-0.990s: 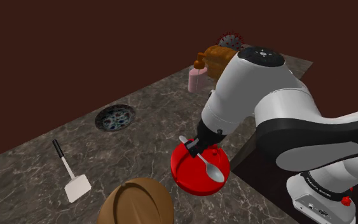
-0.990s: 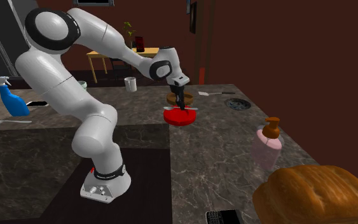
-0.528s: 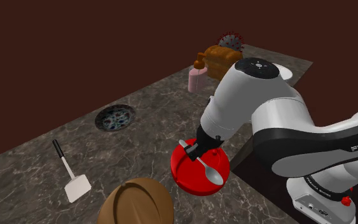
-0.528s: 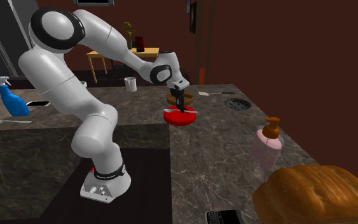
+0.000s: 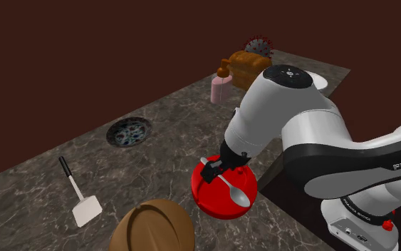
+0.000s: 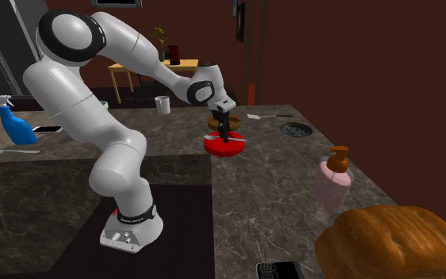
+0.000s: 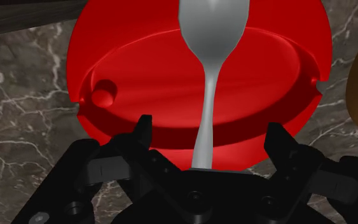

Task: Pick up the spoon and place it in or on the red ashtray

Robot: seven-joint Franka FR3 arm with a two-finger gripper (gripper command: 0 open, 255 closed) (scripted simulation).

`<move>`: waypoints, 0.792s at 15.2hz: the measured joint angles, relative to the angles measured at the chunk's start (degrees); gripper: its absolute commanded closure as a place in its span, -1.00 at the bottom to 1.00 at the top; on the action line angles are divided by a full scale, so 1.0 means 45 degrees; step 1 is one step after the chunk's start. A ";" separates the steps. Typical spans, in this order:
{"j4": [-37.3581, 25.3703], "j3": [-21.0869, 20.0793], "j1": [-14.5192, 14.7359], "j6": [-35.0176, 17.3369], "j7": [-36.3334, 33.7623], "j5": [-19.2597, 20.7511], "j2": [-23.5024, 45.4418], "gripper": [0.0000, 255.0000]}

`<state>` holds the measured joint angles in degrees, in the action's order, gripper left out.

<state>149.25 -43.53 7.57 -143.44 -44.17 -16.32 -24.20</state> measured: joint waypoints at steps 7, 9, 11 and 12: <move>-0.0473 0.0874 0.0659 0.1916 0.0341 -0.0405 -0.1470 -1.00; -0.0485 0.0925 0.0682 0.2000 0.0370 -0.0417 -0.1531 -1.00; -0.0496 0.0938 0.0685 0.2027 0.0376 -0.0417 -0.1544 -1.00; -0.0497 0.0941 0.0686 0.2031 0.0378 -0.0418 -0.1546 -1.00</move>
